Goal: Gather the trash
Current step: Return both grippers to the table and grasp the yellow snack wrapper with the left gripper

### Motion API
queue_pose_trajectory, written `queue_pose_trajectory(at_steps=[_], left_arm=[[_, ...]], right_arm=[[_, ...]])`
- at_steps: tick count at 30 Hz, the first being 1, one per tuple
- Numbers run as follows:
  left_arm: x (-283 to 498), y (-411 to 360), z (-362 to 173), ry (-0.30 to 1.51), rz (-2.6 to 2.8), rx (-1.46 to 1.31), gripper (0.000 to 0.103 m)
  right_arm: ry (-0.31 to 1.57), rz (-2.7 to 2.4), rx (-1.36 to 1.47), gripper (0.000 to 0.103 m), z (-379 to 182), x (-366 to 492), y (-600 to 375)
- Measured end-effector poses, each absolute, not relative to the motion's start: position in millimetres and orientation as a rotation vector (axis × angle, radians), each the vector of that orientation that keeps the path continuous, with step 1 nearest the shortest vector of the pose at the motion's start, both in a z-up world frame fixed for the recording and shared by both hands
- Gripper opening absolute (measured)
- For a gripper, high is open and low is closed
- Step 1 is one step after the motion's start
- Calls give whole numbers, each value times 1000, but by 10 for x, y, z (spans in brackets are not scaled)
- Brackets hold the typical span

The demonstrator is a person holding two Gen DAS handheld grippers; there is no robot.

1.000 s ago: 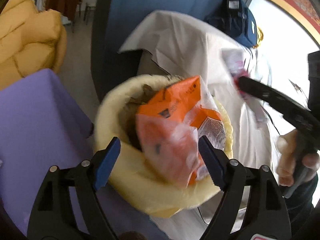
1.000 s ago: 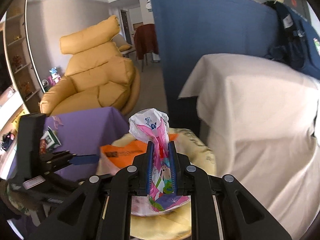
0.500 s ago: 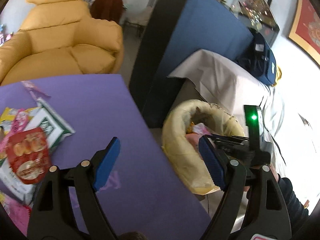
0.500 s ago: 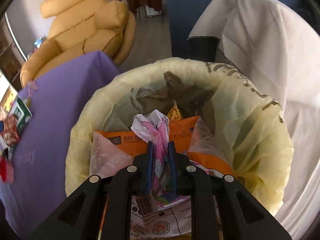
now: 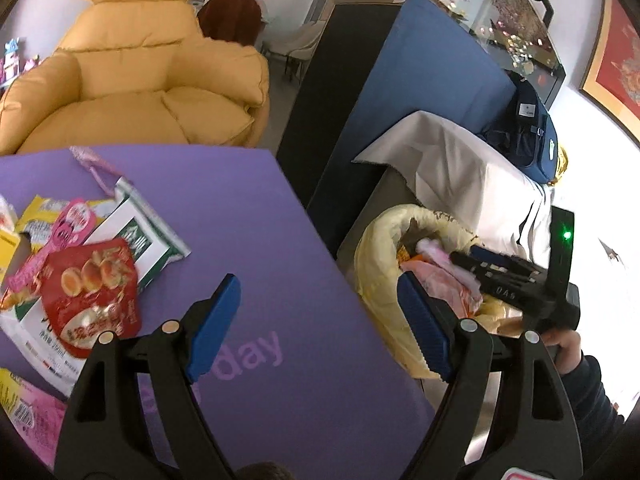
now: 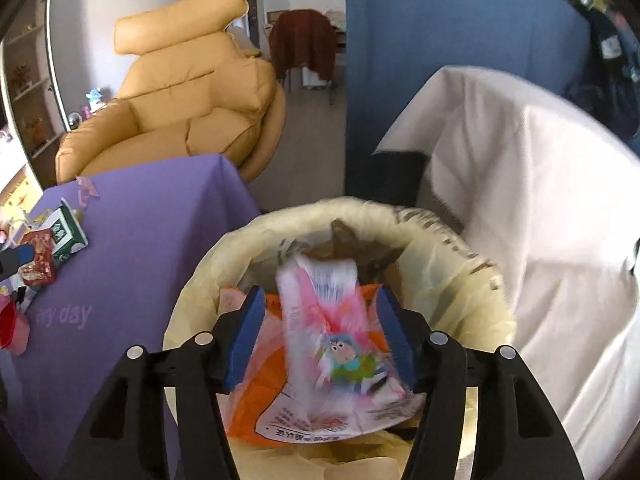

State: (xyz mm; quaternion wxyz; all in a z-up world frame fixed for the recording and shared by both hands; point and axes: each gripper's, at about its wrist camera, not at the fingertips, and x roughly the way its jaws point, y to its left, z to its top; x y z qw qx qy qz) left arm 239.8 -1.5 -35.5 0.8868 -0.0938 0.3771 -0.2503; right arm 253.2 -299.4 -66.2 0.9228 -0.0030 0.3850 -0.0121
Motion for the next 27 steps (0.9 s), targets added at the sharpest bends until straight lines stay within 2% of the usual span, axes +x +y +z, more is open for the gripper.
queue_pose_trajectory(at_steps=[8, 12, 16, 24, 27], left_arm=[[2165, 431, -191, 763, -432, -164, 76], [1989, 734, -97, 738, -391, -102, 76], [1835, 1184, -81, 742, -322, -103, 76], [1648, 1660, -336, 815, -237, -142, 76], [1677, 1835, -506, 841, -177, -235, 76]], right_arm=[[758, 1, 27, 55, -423, 2355, -2934], [812, 140, 82, 55, -490, 2298, -2637], [811, 287, 20, 55, -546, 2137, -2095], [874, 545, -114, 55, -813, 1949, -1140], [886, 567, -130, 55, -883, 1915, -1014]])
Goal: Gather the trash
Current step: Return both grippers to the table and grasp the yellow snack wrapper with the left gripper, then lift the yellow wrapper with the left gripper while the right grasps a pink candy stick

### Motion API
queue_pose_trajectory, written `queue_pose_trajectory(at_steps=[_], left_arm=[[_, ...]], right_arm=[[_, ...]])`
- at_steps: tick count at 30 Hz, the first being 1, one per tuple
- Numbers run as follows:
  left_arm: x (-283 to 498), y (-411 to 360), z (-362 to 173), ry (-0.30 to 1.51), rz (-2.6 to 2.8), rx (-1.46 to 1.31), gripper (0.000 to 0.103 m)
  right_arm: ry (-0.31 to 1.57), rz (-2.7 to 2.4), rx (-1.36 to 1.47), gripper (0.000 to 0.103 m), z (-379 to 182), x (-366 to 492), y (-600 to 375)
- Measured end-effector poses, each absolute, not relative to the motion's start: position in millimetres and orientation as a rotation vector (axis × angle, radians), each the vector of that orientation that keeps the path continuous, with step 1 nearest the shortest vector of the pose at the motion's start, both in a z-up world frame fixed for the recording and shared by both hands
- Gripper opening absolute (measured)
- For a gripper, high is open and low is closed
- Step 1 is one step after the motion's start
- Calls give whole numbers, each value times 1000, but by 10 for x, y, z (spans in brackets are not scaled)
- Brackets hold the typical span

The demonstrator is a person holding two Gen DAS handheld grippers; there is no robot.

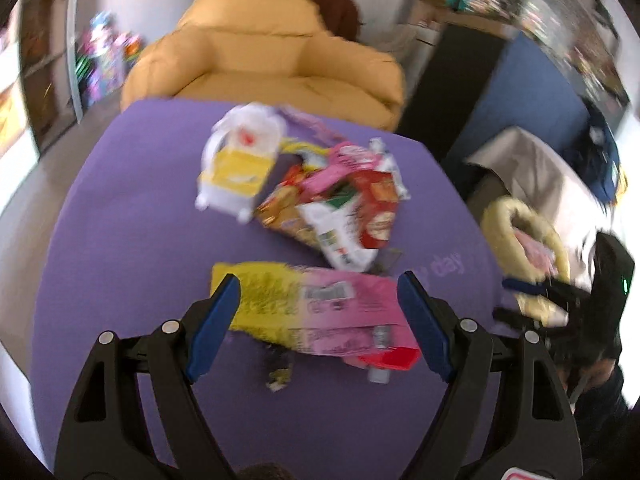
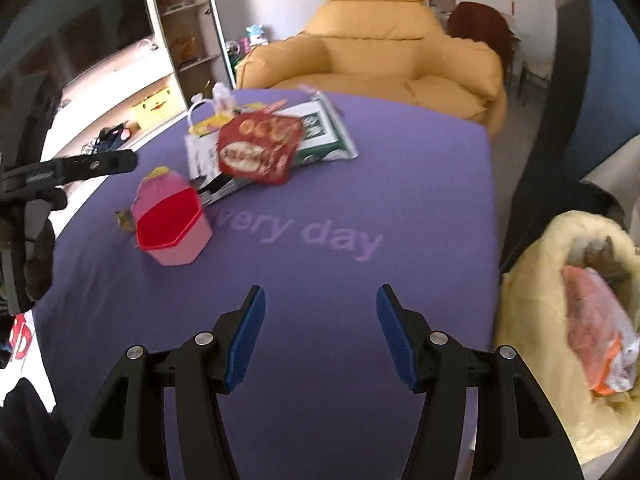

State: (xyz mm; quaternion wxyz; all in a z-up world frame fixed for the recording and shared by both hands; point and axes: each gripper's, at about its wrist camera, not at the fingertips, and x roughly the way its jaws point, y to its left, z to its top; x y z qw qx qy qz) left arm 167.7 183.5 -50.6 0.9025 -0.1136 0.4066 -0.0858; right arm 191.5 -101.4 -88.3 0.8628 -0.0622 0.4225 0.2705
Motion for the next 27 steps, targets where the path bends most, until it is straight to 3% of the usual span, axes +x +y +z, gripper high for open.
queue_pose_trajectory(at_steps=[10, 12, 14, 20, 25, 27], left_arm=[[1831, 1997, -882, 932, -120, -413, 76], [1854, 1996, -882, 938, -110, -431, 70], [1874, 1989, -876, 947, -115, -441, 55], [1894, 1846, -728, 912, -209, -440, 34], [1914, 1661, -425, 834, -281, -364, 19], [1952, 1573, -280, 802, -306, -333, 18]], right_arm=[[897, 506, -121, 55, -971, 1956, -1189], [893, 497, -112, 55, -974, 1957, -1223], [891, 496, -113, 55, -987, 1953, -1227], [889, 501, -141, 55, -1025, 1959, -1150], [862, 521, -123, 55, -924, 2036, -1077], [846, 527, -108, 55, -849, 2107, -1053]])
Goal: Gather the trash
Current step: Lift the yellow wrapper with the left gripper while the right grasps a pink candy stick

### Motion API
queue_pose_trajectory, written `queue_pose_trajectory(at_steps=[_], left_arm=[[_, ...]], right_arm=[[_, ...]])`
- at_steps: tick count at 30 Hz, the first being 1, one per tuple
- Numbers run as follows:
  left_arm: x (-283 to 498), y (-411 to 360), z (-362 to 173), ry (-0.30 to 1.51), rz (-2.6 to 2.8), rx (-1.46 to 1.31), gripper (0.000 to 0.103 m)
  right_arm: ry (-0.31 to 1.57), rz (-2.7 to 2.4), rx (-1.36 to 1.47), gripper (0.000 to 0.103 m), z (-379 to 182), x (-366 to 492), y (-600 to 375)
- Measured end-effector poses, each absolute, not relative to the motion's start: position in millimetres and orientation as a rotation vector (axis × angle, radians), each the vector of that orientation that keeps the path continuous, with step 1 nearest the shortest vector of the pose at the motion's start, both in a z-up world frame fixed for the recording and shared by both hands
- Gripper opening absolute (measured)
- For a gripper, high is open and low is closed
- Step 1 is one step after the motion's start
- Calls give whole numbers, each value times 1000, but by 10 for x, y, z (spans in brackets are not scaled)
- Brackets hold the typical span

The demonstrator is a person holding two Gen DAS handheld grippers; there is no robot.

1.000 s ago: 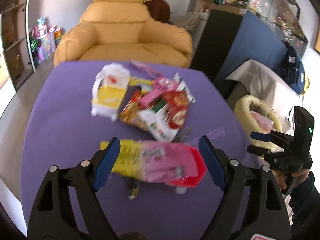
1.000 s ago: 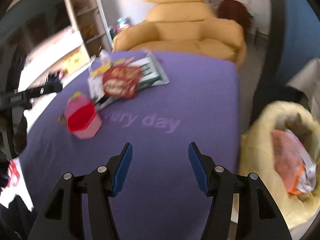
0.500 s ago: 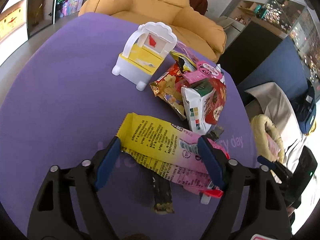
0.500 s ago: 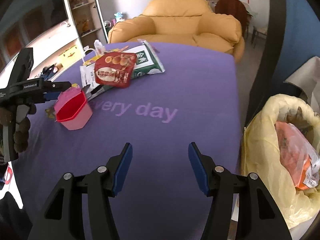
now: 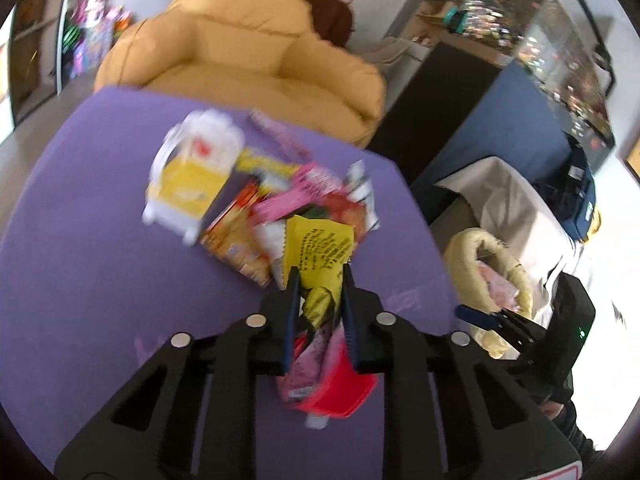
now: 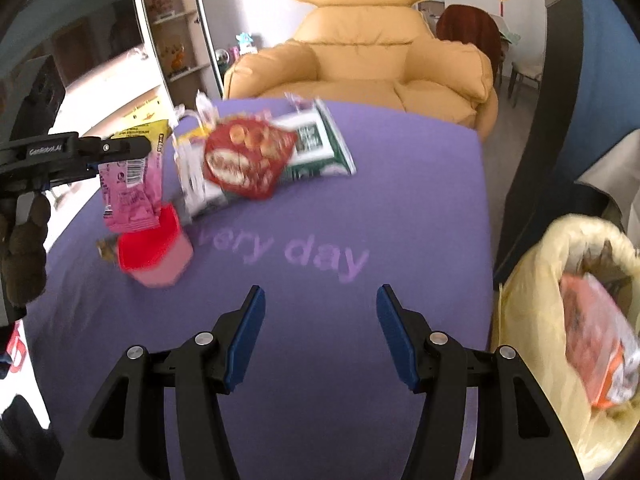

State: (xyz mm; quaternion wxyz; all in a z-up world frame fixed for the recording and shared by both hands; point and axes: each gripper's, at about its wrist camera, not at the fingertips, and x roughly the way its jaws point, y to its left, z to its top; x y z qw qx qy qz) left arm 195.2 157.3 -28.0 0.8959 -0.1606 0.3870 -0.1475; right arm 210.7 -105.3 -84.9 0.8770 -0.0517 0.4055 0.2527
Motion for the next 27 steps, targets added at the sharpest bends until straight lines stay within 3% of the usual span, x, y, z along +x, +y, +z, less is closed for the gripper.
queue_pose_trajectory(at_steps=[7, 13, 19, 25, 27], left_arm=[[2280, 1475, -2, 735, -310, -237, 17], [2522, 1673, -73, 745, -258, -268, 17], [2498, 1893, -304, 788, -283, -343, 18], [2513, 2046, -395, 788, -268, -363, 20], [2526, 2067, -401, 784, -262, -357, 20]], right_arm=[[768, 546, -129, 55, -462, 2518, -859], [743, 659, -238, 55, -242, 3291, -334], [767, 742, -414, 55, -471, 4190, 260], [903, 798, -362, 55, -836, 4854, 671], [931, 800, -361, 47, -917, 4942, 779]])
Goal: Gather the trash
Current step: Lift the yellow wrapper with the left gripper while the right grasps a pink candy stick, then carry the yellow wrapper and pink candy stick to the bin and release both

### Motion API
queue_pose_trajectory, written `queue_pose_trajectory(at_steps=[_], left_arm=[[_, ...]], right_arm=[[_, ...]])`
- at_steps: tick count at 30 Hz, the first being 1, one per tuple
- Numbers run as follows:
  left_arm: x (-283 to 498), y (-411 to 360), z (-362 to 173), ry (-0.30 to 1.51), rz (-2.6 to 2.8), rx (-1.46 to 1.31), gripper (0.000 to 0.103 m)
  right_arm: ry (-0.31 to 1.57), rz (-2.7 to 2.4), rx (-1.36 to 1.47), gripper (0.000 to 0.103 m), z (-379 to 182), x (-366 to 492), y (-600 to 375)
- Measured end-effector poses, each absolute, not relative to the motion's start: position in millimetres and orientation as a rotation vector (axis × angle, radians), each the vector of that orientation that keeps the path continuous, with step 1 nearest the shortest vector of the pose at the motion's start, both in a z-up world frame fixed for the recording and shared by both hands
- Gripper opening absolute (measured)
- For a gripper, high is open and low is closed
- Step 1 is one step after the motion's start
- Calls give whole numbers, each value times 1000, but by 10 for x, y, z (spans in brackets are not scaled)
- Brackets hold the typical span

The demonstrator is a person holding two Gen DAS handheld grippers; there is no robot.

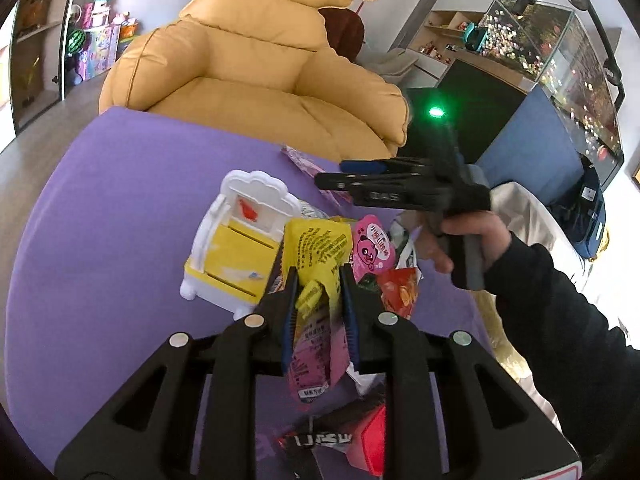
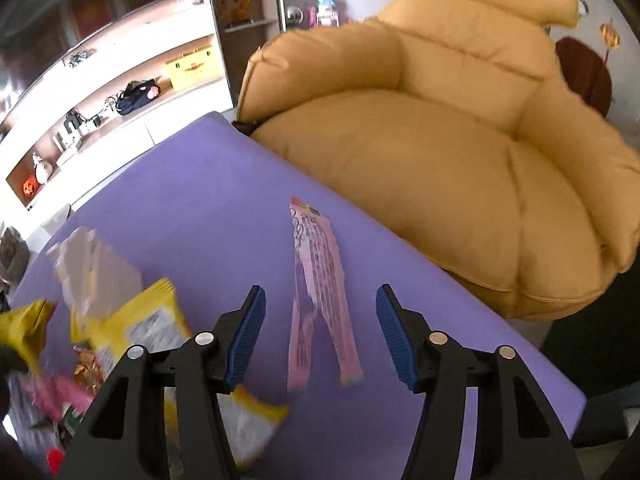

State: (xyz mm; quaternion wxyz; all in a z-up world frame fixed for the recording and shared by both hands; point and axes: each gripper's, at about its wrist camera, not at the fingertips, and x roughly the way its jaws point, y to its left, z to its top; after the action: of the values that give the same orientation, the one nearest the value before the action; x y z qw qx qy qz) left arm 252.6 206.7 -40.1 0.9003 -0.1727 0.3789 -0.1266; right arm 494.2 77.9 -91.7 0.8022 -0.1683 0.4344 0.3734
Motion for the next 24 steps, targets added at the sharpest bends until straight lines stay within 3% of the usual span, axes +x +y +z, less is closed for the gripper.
queue_pose_trajectory(at_steps=[2, 5, 14, 24], left_arm=[[2535, 2063, -403, 779, -258, -338, 21], [2567, 2060, -436, 788, -260, -334, 22], [2604, 1974, -394, 769, -265, -313, 20], [2400, 1566, 48, 672, -297, -243, 20]], right_arm=[[968, 773, -381, 22, -1003, 4991, 838], [1008, 762, -351, 10, -1044, 4994, 755], [879, 629, -274, 7, -591, 4387, -5], [797, 588, -173, 7, -186, 3491, -695]])
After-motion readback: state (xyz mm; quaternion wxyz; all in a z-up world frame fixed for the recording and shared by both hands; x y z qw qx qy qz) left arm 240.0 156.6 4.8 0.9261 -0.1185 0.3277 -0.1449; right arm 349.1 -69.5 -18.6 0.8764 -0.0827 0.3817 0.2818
